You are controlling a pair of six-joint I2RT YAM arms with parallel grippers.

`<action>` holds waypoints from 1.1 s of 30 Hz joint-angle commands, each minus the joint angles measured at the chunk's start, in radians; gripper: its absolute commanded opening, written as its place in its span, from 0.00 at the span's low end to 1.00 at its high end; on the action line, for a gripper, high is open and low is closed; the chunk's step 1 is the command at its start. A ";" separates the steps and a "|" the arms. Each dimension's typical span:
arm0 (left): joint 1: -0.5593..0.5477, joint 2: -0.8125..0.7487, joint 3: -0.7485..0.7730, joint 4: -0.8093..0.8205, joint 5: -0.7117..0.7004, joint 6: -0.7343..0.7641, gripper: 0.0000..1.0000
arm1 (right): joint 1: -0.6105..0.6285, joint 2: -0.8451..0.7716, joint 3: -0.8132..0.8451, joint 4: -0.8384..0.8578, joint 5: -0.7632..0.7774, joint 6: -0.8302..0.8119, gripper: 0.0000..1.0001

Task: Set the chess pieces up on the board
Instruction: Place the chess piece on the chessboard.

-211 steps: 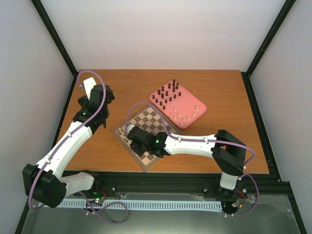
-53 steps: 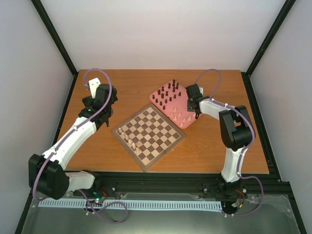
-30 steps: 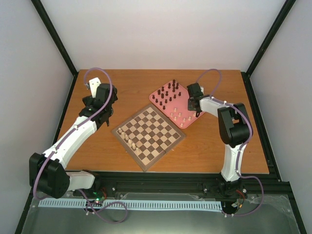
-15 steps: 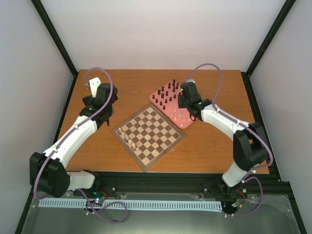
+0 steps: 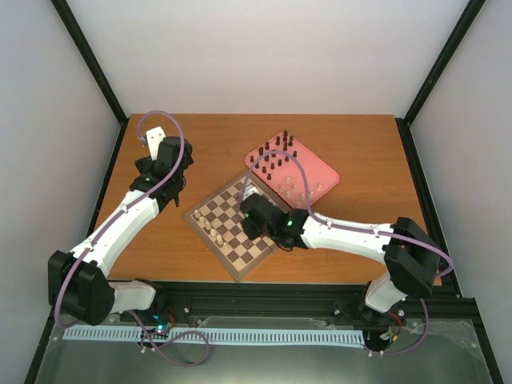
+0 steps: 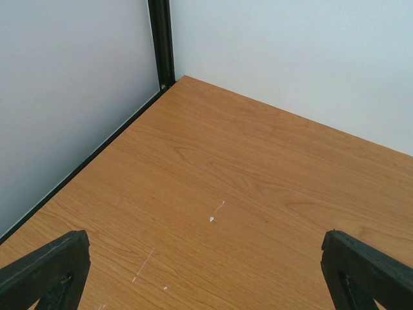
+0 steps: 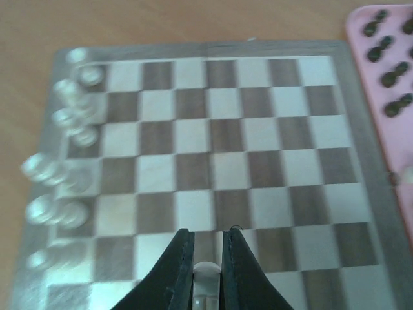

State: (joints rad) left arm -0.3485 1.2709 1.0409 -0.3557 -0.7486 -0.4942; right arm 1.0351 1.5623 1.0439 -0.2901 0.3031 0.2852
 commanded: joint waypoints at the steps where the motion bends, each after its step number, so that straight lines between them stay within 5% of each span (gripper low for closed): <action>1: 0.003 -0.011 0.027 0.007 -0.001 -0.004 1.00 | 0.116 -0.024 -0.011 0.002 0.025 0.043 0.03; 8: 0.002 -0.038 0.025 0.008 0.002 -0.004 1.00 | 0.234 0.083 0.055 -0.043 0.109 0.063 0.03; 33: 0.002 -0.023 0.028 0.012 0.009 -0.004 1.00 | 0.302 0.172 0.041 -0.002 0.063 0.107 0.03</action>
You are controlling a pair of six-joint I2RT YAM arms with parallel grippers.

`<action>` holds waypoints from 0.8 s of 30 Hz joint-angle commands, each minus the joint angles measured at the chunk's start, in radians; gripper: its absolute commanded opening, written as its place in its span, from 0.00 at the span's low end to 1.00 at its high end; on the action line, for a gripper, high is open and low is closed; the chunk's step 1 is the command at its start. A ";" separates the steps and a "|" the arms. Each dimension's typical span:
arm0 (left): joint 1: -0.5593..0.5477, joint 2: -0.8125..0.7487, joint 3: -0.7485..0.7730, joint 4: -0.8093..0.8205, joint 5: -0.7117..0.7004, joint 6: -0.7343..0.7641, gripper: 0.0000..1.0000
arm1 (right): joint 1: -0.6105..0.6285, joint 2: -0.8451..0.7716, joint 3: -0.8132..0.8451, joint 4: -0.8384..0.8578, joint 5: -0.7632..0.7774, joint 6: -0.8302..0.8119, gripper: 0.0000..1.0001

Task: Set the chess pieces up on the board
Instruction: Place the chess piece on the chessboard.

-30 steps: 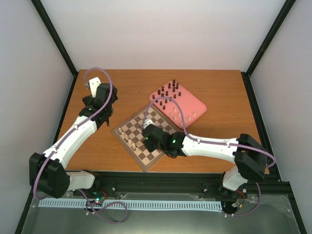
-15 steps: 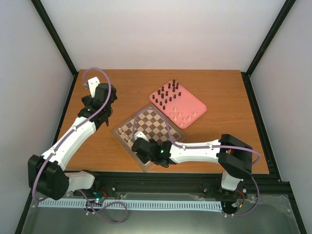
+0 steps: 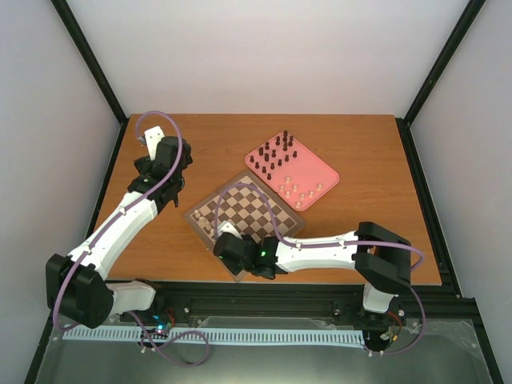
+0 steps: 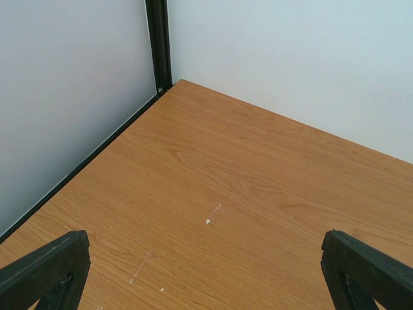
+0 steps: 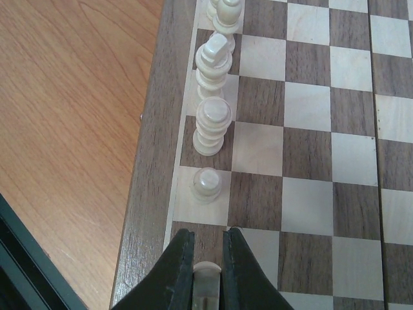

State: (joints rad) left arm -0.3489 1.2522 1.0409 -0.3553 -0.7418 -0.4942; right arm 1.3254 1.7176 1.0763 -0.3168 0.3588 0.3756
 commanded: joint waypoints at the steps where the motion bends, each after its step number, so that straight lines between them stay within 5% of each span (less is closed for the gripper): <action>1: 0.002 -0.004 0.028 0.011 0.002 -0.004 1.00 | 0.012 0.021 0.009 0.029 0.009 0.016 0.03; 24: 0.002 0.006 0.030 0.012 0.001 -0.001 1.00 | 0.012 0.068 0.013 0.065 0.016 0.012 0.06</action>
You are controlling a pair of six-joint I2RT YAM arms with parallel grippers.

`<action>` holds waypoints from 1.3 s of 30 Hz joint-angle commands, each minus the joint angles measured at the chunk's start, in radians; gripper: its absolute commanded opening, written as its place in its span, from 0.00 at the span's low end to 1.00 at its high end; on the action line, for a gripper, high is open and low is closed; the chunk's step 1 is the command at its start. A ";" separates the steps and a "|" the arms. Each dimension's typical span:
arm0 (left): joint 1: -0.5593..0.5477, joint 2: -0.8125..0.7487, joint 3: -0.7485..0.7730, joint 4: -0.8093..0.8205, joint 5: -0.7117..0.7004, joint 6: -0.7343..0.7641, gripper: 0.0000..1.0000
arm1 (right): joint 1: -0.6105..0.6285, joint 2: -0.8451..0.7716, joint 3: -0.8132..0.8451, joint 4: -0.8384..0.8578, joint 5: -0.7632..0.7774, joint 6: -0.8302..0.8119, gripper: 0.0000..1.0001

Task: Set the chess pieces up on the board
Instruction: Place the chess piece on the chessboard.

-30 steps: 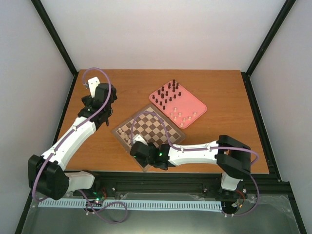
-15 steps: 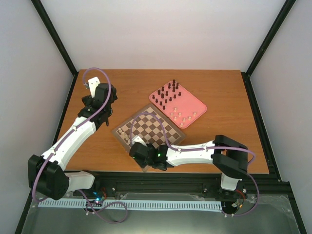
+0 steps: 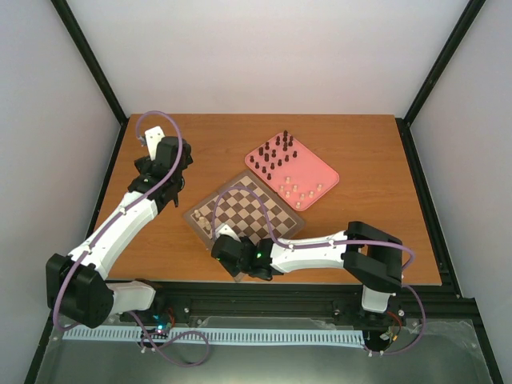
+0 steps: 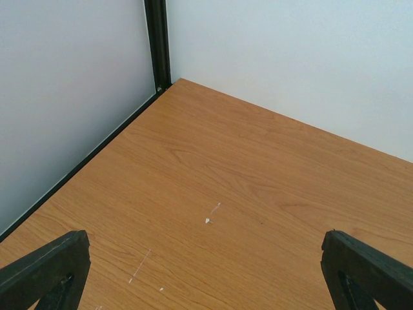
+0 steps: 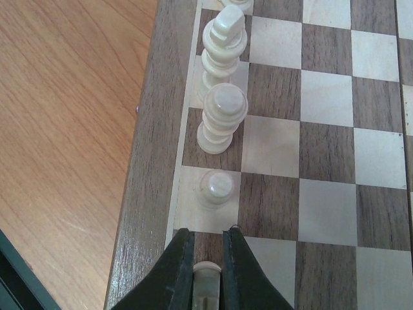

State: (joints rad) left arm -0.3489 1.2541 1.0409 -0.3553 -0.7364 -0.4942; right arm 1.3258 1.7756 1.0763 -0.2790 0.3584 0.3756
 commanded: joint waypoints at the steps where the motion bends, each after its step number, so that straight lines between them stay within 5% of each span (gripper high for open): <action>1: 0.002 0.003 0.030 0.012 -0.003 -0.001 1.00 | 0.012 0.010 0.010 0.030 0.016 0.013 0.06; 18: 0.002 0.009 0.030 0.014 -0.005 -0.001 1.00 | 0.013 0.023 0.013 0.035 -0.007 0.011 0.13; 39: 0.001 0.010 0.035 0.012 -0.002 -0.001 1.00 | 0.029 -0.147 -0.054 0.005 0.061 0.002 0.40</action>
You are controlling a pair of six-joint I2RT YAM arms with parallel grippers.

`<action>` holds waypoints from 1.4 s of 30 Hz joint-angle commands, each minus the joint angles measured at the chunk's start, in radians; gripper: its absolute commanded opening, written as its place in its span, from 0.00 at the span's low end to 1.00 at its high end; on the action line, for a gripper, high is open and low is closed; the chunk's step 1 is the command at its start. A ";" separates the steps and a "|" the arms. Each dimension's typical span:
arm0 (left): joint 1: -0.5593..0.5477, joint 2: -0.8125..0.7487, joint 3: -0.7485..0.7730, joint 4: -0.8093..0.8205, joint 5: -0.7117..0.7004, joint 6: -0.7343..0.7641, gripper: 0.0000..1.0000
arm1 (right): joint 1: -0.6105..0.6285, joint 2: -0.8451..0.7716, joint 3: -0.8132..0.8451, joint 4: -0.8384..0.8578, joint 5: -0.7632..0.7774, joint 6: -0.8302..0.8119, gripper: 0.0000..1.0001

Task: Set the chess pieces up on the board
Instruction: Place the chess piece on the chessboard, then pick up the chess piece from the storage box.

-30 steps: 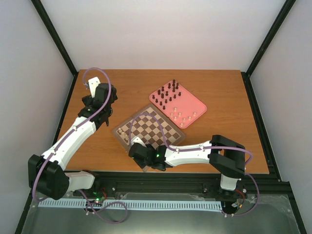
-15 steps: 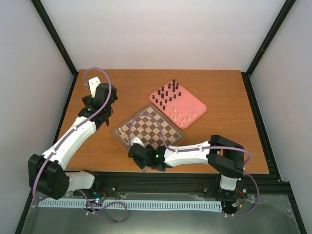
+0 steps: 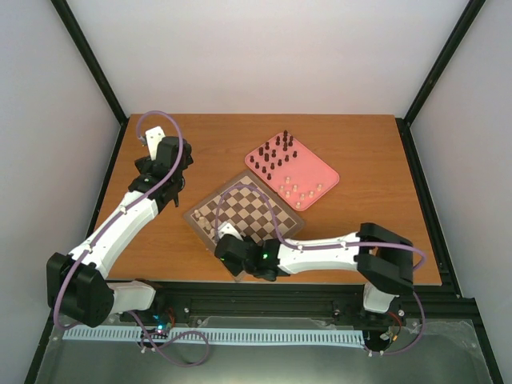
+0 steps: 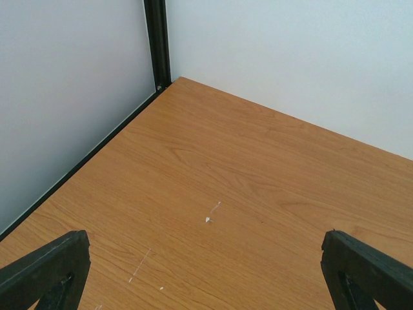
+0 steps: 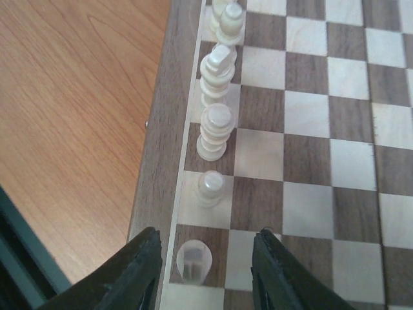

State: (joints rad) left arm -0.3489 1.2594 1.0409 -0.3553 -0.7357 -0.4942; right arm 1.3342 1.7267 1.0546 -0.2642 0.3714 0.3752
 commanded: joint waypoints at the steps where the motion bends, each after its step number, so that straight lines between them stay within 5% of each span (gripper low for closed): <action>1: 0.001 0.005 0.035 0.012 -0.001 -0.002 1.00 | 0.021 -0.123 -0.045 -0.006 0.048 0.000 0.43; 5: 0.001 0.006 0.036 0.011 -0.001 -0.001 1.00 | 0.020 -0.236 -0.094 -0.024 0.114 0.005 0.48; 10: -0.002 -0.001 0.032 0.014 0.005 -0.001 1.00 | -0.044 -0.328 -0.096 -0.092 0.310 0.022 0.69; 15: -0.005 -0.002 0.031 0.015 0.005 -0.001 1.00 | -0.309 -0.359 -0.112 -0.084 0.321 0.023 0.93; 19: -0.008 0.006 0.037 0.014 0.006 0.002 1.00 | -0.556 -0.312 -0.086 -0.072 0.293 0.000 1.00; 29: -0.012 0.021 0.042 0.013 0.002 0.005 1.00 | -0.941 -0.042 0.051 -0.063 0.125 -0.054 0.91; 34: -0.012 0.053 0.052 0.012 -0.005 0.006 1.00 | -1.008 0.098 0.109 -0.047 0.025 -0.063 0.65; 42: -0.012 0.081 0.073 0.000 -0.023 0.009 1.00 | -1.009 0.118 0.107 -0.009 -0.083 -0.096 0.62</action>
State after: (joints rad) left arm -0.3557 1.3357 1.0634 -0.3561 -0.7345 -0.4938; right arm 0.3248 1.8580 1.1404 -0.3122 0.3622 0.3004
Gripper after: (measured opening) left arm 0.998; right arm 0.628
